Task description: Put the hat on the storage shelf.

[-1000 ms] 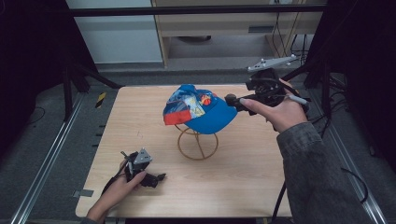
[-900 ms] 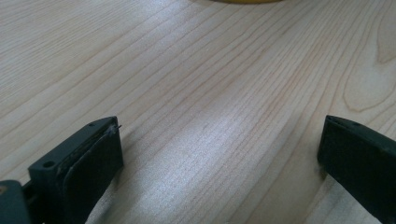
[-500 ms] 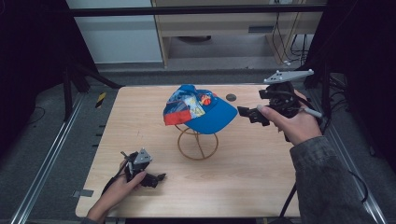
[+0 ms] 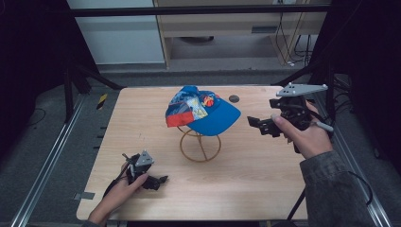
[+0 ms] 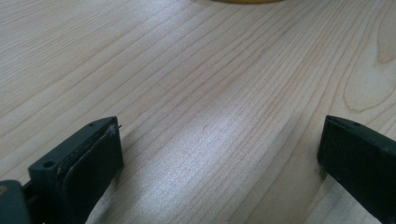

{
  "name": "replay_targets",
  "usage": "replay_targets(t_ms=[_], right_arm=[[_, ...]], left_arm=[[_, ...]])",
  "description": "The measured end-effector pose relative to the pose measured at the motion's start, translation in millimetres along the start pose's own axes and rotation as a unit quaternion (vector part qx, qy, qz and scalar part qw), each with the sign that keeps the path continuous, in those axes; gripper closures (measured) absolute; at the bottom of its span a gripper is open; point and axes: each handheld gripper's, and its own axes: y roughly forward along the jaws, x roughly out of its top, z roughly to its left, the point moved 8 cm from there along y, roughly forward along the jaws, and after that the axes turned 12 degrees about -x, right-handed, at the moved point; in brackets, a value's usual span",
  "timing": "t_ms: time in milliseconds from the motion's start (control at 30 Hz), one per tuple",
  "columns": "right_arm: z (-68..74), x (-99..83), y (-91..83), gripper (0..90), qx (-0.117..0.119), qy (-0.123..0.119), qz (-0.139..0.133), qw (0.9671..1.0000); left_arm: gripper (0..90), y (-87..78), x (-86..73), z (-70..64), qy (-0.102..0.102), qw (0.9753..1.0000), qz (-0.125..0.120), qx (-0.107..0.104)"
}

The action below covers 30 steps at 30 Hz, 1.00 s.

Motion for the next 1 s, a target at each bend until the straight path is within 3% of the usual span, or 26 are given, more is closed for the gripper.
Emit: replay_targets(t_ms=[633, 1000], right_arm=[[-19.0, -33.7, 0.2, 9.1, -0.029, 0.019, -0.005, 0.9994], [-28.8, -72.6, 9.4, 9.3, -0.050, 0.032, -0.008, 0.9982]], left_arm=[[0.0, -0.4, -0.5, 0.1, 0.001, 1.0000, 0.003, 0.000], [0.0, -0.3, -0.6, -0.2, -0.001, 1.0000, 0.003, 0.001]])
